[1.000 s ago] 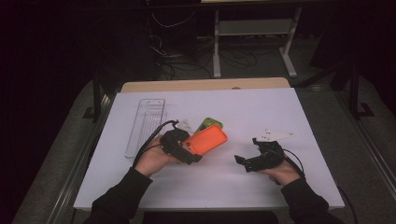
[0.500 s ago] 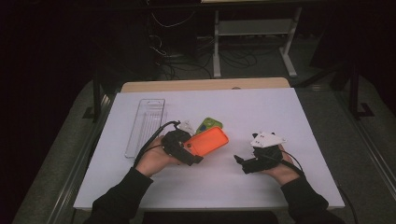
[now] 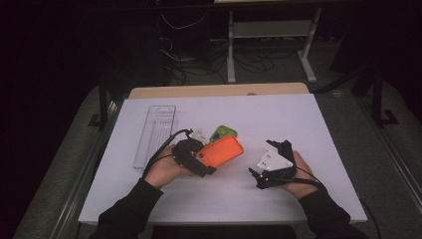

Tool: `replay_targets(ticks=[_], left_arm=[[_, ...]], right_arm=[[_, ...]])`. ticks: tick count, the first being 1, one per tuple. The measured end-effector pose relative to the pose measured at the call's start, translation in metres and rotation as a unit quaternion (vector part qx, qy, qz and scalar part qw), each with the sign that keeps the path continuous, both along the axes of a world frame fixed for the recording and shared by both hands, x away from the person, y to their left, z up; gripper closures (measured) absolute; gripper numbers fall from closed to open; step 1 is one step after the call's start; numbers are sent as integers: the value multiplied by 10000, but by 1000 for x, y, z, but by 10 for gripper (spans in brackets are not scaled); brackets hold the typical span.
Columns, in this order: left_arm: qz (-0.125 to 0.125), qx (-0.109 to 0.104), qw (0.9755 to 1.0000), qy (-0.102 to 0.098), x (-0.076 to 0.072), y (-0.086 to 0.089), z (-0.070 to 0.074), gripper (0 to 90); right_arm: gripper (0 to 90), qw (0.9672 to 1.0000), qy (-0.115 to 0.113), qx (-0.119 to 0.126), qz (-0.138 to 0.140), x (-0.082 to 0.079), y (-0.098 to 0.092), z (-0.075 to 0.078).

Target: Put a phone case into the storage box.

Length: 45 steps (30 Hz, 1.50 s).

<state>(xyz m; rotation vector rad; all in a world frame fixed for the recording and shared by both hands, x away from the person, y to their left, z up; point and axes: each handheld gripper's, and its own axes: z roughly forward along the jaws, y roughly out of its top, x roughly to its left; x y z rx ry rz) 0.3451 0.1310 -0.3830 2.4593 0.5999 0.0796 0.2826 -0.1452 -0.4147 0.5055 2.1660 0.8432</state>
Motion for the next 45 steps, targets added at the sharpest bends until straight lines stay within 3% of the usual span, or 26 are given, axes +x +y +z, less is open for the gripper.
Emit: replay_targets(ticks=[6, 8, 10, 13, 17, 21, 23, 24, 25, 26, 27, 28, 30, 31, 33, 35, 36, 37, 39, 41, 43, 45], left_arm=[[-31, 23, 10000, -7, 0, 0, 0, 160], [152, -177, 9997, 27, -3, -3, -1, 160], [131, -151, 9998, 19, -3, -3, -1, 160], [121, -114, 9999, 20, -3, -3, -1, 160], [193, -177, 9996, 54, -3, -5, -2, 160], [-23, 76, 10000, 22, -1, -2, 0, 160], [-17, 76, 10000, 45, -1, -2, 0, 160], [65, -16, 10000, 62, -2, -3, -1, 160], [60, -10, 10000, 64, -1, -4, -1, 160], [76, -23, 10000, 54, -2, -4, -1, 160], [122, -71, 9999, 65, -2, -5, -1, 160], [174, -125, 9997, 79, -3, -6, -1, 160], [-44, 81, 10000, 33, 0, -4, 1, 160], [145, -125, 9998, 82, -3, -7, -1, 160], [147, -119, 9998, 76, -3, -7, -1, 160], [-35, 79, 10000, 42, -1, -5, 1, 160], [-29, 59, 10000, 33, -1, -5, 1, 160], [130, -127, 9998, 53, -3, -7, 0, 160], [92, -98, 9999, 29, -3, -7, 1, 160], [-44, 41, 10000, 2, -1, -5, 3, 160], [-18, 31, 10000, 21, -1, -4, 3, 160], [20, 6, 10000, 40, -1, -4, 2, 160]], right_arm=[[4, 9973, -452, -563, 95, -5, 7, -3], [4, 9953, -611, -742, 112, -7, 10, -4], [4, 9931, -768, -881, 119, -8, 13, -6], [4, 9866, -1037, -1241, 205, -9, 16, -7], [4, 9748, -1476, -1649, 271, -12, 19, -7], [4, 9656, -1744, -1902, 331, -13, 23, -9], [4, 9611, -1873, -2002, 345, -14, 25, -10], [4, 9582, -1923, -2083, 393, -15, 26, -10], [4, 9527, -2033, -2209, 475, -14, 27, -9], [5, 9502, -2076, -2271, 491, -15, 29, -9], [5, 9545, -2016, -2155, 430, -17, 30, -12], [5, 9535, -2058, -2157, 442, -17, 32, -12], [7, 9485, -2145, -2275, 501, -17, 34, -12], [7, 9476, -2172, -2283, 517, -17, 36, -13], [8, 9459, -2203, -2317, 544, -17, 39, -14], [9, 9436, -2247, -2363, 582, -17, 42, -14], [10, 9413, -2289, -2403, 612, -16, 43, -14], [10, 9402, -2288, -2454, 590, -17, 45, -14], [21, 9338, -2390, -2564, 718, -15, 49, -14], [30, 9318, -2452, -2566, 764, -15, 52, -16], [38, 9304, -2484, -2569, 814, -14, 55, -16], [53, 9265, -2565, -2615, 863, -14, 59, -17]])
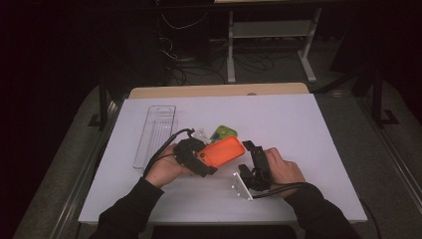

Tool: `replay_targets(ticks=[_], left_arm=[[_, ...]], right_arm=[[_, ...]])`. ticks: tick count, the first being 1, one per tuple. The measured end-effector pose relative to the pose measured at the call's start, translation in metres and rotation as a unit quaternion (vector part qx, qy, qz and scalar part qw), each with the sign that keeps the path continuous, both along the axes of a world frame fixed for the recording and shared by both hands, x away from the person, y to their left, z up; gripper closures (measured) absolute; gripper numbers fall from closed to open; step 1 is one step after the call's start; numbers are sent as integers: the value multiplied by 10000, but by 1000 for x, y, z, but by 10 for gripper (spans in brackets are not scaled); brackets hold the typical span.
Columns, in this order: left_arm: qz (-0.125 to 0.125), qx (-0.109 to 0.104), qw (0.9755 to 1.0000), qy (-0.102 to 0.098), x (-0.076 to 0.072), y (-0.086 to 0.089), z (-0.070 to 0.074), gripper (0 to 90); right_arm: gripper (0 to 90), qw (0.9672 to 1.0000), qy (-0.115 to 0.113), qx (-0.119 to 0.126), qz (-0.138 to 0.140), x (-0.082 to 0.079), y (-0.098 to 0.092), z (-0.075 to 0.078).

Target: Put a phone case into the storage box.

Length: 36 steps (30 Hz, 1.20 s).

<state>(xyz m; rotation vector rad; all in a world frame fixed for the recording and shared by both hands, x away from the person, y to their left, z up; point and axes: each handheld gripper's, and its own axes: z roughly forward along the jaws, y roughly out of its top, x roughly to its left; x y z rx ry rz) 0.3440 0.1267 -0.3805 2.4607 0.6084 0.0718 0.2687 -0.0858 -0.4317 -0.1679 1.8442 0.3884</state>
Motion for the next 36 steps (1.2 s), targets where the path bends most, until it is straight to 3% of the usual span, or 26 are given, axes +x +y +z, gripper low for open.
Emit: replay_targets(ticks=[2, 4, 5, 9, 12, 17, 22, 25, 27, 28, 29, 36], left_arm=[[123, -147, 9998, 43, -1, -1, -1, 160], [103, -125, 9999, 41, -1, -1, -1, 160], [88, -111, 9999, 37, -1, -1, 0, 160], [83, -132, 9999, 21, 0, -1, -1, 160], [99, -143, 9998, 40, -1, -1, -1, 160], [-11, -32, 10000, -1, 0, -1, 0, 160], [22, -25, 10000, 21, 0, -1, -1, 160], [-69, 113, 9999, 15, 1, 0, 0, 160], [-23, 26, 10000, 5, 0, -2, -2, 160], [-109, 102, 9999, -24, 1, -1, -1, 159], [22, -30, 10000, 12, -1, -3, -3, 160], [-91, 87, 9999, 39, 0, -3, -2, 159]], right_arm=[[85, 10000, -39, -18, 19, 0, 4, 0], [127, 9999, -71, -81, 26, 1, 9, -1], [134, 9999, -140, 63, 32, 1, 13, -2], [217, 9995, -262, -125, 102, 1, 21, -7], [286, 9995, -200, -232, 121, 1, 24, -8], [439, 9991, -227, -323, 170, 0, 29, -10], [525, 9983, -333, -421, 220, -1, 31, -13], [570, 9981, -380, -436, 216, -2, 32, -13], [602, 9975, -416, -494, 278, -2, 32, -12], [612, 9977, -437, -454, 253, -3, 32, -12], [628, 9975, -446, -474, 285, -3, 32, -12], [754, 9977, -393, -464, 316, -6, 33, -12]])
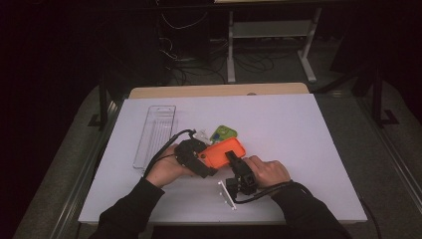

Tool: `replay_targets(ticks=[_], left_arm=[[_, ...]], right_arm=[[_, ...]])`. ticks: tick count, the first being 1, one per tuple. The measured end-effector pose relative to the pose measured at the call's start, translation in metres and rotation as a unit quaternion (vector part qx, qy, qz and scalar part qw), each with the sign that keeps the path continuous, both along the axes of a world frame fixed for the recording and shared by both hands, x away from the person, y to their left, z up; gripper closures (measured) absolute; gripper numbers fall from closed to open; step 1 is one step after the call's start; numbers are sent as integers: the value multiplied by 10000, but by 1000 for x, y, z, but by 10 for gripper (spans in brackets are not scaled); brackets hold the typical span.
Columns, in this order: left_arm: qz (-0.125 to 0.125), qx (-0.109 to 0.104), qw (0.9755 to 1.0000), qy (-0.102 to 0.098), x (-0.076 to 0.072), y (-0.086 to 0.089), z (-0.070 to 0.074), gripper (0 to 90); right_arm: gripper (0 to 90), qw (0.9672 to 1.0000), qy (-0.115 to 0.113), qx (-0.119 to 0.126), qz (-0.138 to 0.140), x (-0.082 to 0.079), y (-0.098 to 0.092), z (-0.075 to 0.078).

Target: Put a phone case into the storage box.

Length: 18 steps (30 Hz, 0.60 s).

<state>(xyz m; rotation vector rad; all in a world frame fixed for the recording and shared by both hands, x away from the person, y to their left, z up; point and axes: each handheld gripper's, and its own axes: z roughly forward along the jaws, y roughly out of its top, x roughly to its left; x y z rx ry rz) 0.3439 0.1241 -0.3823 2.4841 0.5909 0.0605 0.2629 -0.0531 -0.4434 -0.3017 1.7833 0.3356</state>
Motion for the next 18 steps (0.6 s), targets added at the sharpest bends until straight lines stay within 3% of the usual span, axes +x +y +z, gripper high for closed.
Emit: replay_targets(ticks=[4, 5, 7, 8, 15, 18], left_arm=[[-14, 14, 10000, -2, 0, 0, 0, 158], [82, -92, 9999, 1, -1, -1, -2, 158], [97, -97, 9999, 9, -1, -2, -2, 156], [-30, 23, 10000, -22, 0, 0, -1, 155], [16, -269, 9996, -82, -2, 1, 0, 140], [43, -330, 9994, -113, -2, 3, 2, 62]], right_arm=[[775, 10000, 15, -46, -18, -1, 1, -1], [776, 10000, 37, -74, -18, -1, 1, -1], [779, 9999, 51, -96, -27, -1, 1, -1], [780, 9999, 63, -103, -30, -1, 1, -1], [784, 10000, 33, -89, -15, -1, 0, 1], [783, 9999, 62, 11, -98, -1, -1, 2]])
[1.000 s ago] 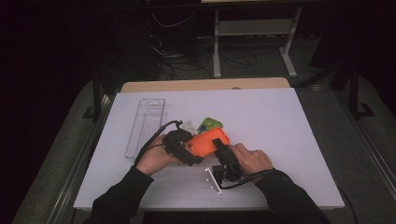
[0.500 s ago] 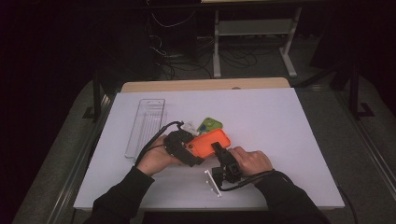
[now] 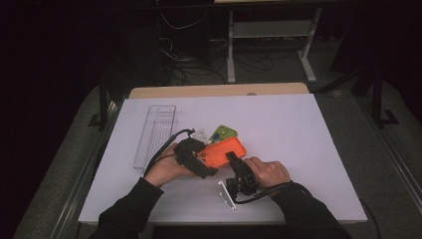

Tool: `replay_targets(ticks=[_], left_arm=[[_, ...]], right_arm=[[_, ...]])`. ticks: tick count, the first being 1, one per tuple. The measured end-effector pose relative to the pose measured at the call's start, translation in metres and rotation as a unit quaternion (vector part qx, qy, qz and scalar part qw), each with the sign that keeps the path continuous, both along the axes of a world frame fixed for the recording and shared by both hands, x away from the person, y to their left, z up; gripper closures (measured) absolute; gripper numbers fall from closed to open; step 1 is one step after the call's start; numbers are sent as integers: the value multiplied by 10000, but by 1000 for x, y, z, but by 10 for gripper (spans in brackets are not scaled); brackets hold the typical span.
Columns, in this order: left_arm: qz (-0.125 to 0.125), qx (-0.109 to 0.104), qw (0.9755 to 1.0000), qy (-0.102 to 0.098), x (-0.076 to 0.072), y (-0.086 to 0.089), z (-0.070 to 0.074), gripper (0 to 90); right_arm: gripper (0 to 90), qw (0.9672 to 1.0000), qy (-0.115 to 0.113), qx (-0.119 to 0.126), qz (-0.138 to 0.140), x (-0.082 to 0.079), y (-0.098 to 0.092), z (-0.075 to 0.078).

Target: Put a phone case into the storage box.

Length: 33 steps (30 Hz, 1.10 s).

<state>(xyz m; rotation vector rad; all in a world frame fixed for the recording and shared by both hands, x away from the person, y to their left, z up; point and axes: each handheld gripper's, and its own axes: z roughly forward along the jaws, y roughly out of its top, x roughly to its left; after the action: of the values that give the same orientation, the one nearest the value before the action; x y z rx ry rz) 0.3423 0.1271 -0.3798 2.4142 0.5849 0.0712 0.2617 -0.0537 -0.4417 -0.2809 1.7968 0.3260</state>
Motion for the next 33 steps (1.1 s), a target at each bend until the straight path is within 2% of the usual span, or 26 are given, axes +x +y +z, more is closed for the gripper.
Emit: replay_targets(ticks=[2, 5, 7, 8, 12, 13, 14, 15, 17, 18, 19, 20, 21, 22, 23, 24, 26, 27, 29, 31, 32, 33], left_arm=[[61, -161, 9998, 72, 0, 1, 1, 0], [-21, -225, 9997, 40, -1, 5, 4, 0], [24, -278, 9996, 22, 0, 9, 7, 0], [32, -296, 9996, -1, 0, 10, 7, 0], [34, -348, 9994, -38, 2, 18, 13, 0], [57, -347, 9994, -63, 3, 20, 14, 0], [119, -415, 9990, -72, 3, 20, 14, 0], [111, -438, 9989, -106, 4, 22, 14, 0], [207, -487, 9986, -75, 4, 23, 14, 0], [101, -375, 9991, -161, 6, 25, 15, 0], [210, -471, 9985, -176, 5, 25, 15, 0], [201, -399, 9989, -149, 5, 26, 16, 0], [178, -363, 9990, -198, 6, 27, 16, 0], [350, -534, 9978, -159, 4, 25, 14, 0], [326, -519, 9980, -168, 5, 26, 14, 0], [282, -468, 9983, -220, 6, 26, 15, 0], [136, -311, 9991, -246, 9, 29, 15, 0], [173, -312, 9991, -215, 8, 29, 15, 0], [149, -258, 9993, -208, 9, 29, 15, 0], [174, -276, 9992, -214, 9, 29, 14, 0], [296, -371, 9987, -163, 8, 28, 13, 0], [291, -337, 9989, -140, 8, 29, 14, 0]], right_arm=[[784, 10000, 29, 55, -46, 1, -2, 1], [783, 9998, 86, 140, -118, 4, -5, 3], [784, 9994, 187, 224, -163, 5, -7, 5], [783, 9988, 278, 360, -193, 6, -8, 5], [783, 9963, 528, 619, -281, 12, -14, 9], [783, 9951, 678, 653, -311, 13, -16, 10], [783, 9918, 811, 886, -432, 13, -17, 10], [783, 9890, 1009, 961, -506, 14, -19, 12], [784, 9851, 1124, 1192, -512, 18, -24, 17], [783, 9809, 1249, 1377, -579, 19, -25, 18], [783, 9785, 1359, 1441, -578, 21, -28, 20], [783, 9767, 1431, 1504, -538, 23, -30, 22], [783, 9708, 1606, 1690, -569, 24, -33, 24], [783, 9648, 1741, 1864, -634, 24, -33, 25], [783, 9535, 1973, 2164, -713, 24, -35, 27], [783, 9445, 2113, 2405, -733, 25, -35, 27], [783, 9320, 2372, 2642, -730, 28, -39, 31], [783, 9194, 2565, 2889, -737, 30, -42, 33], [784, 9020, 2863, 3143, -753, 33, -46, 36], [784, 8778, 3165, 3503, -817, 35, -48, 37], [784, 8683, 3296, 3621, -798, 38, -51, 38], [784, 8586, 3430, 3722, -808, 40, -53, 39]])
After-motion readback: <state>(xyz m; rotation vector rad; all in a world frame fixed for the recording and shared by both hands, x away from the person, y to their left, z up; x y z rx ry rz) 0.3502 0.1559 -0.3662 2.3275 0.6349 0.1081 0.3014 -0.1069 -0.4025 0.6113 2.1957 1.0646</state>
